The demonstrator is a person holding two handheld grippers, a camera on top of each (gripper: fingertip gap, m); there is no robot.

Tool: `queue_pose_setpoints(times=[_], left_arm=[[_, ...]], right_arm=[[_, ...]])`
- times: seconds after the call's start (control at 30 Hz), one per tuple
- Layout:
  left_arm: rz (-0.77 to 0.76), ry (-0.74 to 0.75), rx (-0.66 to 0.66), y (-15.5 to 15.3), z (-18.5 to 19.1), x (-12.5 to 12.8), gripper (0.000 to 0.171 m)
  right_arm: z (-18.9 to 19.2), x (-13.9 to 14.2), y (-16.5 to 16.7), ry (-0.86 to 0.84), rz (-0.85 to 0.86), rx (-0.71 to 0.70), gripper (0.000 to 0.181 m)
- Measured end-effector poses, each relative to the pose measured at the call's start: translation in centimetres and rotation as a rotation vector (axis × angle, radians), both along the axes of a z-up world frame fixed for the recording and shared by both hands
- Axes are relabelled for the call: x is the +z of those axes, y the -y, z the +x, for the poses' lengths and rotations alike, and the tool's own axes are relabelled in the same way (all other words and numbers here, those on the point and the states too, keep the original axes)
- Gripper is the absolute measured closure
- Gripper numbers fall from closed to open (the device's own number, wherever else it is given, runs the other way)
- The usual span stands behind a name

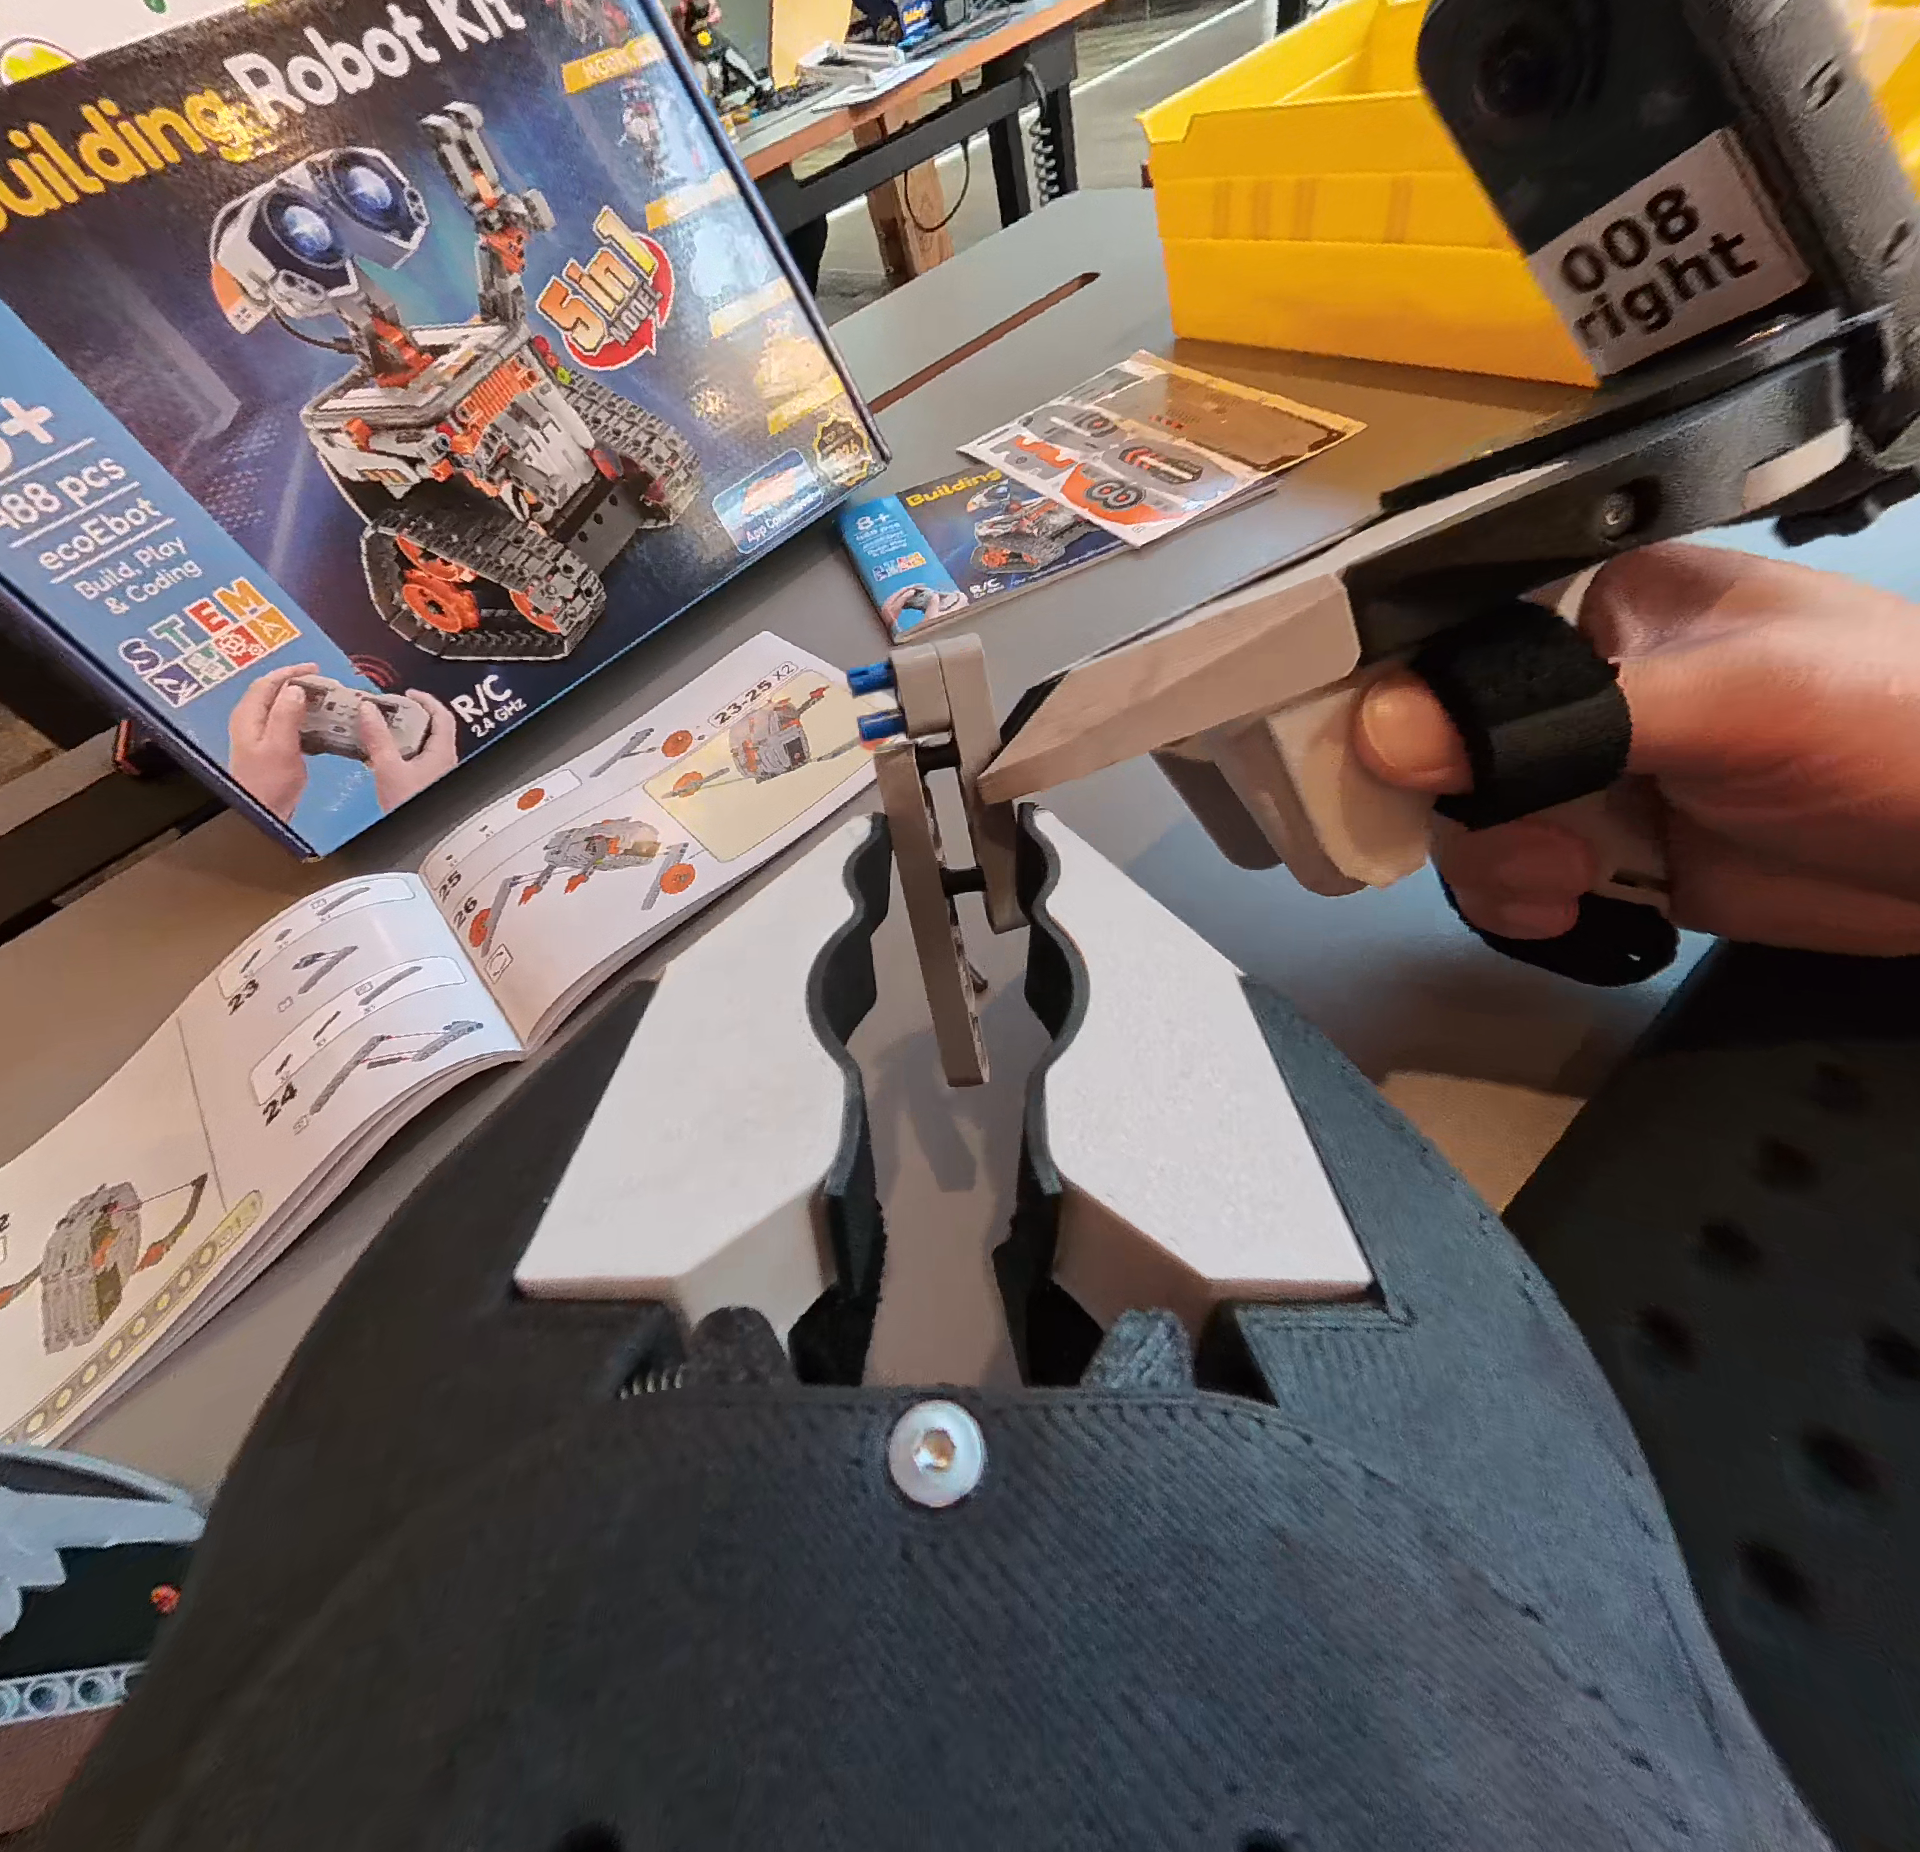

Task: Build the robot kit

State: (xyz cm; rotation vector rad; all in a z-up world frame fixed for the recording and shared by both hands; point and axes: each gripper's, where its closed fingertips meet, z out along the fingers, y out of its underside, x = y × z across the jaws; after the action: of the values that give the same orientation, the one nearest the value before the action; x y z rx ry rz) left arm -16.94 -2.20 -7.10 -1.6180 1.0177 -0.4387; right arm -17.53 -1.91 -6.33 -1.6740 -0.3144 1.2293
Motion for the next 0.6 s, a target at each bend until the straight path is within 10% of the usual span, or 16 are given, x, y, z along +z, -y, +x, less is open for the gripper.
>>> queue_pose_setpoints(times=[0.6], left_arm=[[-0.092,-0.035,0.015,-0.7,-1.2,-1.9,0.171]], right_arm=[[2.4,1.8,-0.5,-0.007,0.05,0.001,0.181]])
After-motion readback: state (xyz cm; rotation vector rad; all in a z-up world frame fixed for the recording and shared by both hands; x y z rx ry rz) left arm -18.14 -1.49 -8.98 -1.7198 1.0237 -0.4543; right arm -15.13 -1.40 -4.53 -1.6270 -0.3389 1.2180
